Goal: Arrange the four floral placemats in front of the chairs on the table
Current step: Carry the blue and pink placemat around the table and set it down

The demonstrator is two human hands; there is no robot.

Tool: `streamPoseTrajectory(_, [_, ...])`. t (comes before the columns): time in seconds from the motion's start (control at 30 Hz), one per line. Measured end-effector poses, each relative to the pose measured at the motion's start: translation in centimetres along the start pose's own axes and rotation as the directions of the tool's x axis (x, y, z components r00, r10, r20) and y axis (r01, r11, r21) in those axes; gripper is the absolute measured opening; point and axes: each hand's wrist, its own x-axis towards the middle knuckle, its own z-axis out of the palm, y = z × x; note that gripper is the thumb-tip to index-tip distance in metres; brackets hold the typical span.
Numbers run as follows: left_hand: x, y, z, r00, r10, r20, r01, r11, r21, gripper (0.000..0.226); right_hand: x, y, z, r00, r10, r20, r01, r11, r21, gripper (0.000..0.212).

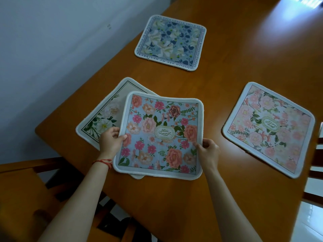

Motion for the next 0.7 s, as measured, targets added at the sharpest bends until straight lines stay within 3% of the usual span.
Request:
streamPoseTrajectory(0.3, [-2.2, -0.4, -0.9, 0.995, 0.1, 0.022, -0.1, 0.995, 0.001, 0.024, -4.0, 1.1, -1.1, 0.999, -0.005, -0.039, 0.01, 0.992, 0.129, 0.011])
streamPoseTrajectory(0.7, [-6.2, -0.3, -0.4, 0.971, 0.199, 0.13, -0.206, 0.978, 0.042, 0.024, -10.0, 4.7, -4.0, 0.985, 0.034, -0.17, -0.009, 0.99, 0.142, 0.019])
